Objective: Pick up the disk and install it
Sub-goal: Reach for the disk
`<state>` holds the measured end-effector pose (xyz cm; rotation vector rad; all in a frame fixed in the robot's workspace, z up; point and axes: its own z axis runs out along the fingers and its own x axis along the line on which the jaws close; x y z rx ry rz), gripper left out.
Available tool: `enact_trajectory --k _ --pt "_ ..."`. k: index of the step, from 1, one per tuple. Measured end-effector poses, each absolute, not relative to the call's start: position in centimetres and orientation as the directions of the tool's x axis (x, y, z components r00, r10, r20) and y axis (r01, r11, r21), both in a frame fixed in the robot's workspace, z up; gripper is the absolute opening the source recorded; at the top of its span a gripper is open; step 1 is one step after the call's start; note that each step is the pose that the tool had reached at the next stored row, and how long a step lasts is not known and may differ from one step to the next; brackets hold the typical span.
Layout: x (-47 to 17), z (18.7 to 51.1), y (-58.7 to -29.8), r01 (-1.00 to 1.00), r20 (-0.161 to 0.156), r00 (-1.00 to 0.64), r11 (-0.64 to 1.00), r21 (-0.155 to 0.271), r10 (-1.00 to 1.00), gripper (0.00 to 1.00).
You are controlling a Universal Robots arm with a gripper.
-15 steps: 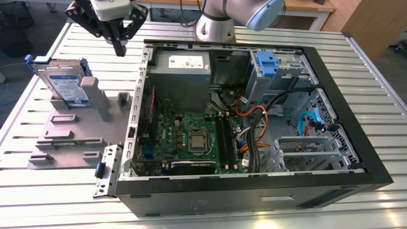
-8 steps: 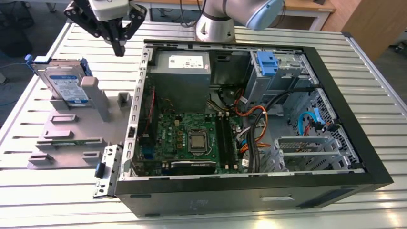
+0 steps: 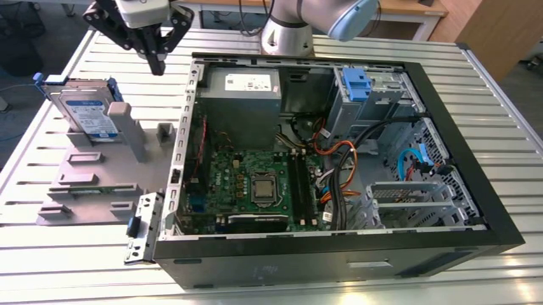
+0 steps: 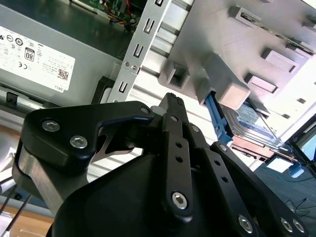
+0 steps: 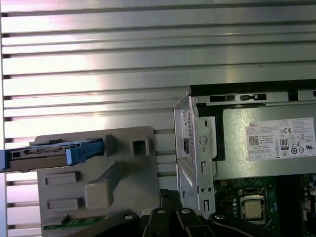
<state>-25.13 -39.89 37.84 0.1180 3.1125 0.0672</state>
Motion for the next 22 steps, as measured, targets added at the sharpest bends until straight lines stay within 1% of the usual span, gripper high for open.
enact_trajectory --k 22 --pt "-25.91 37.78 -39.89 0.075 -0.025 -0.997 0.996 0.044 0.076 0.11"
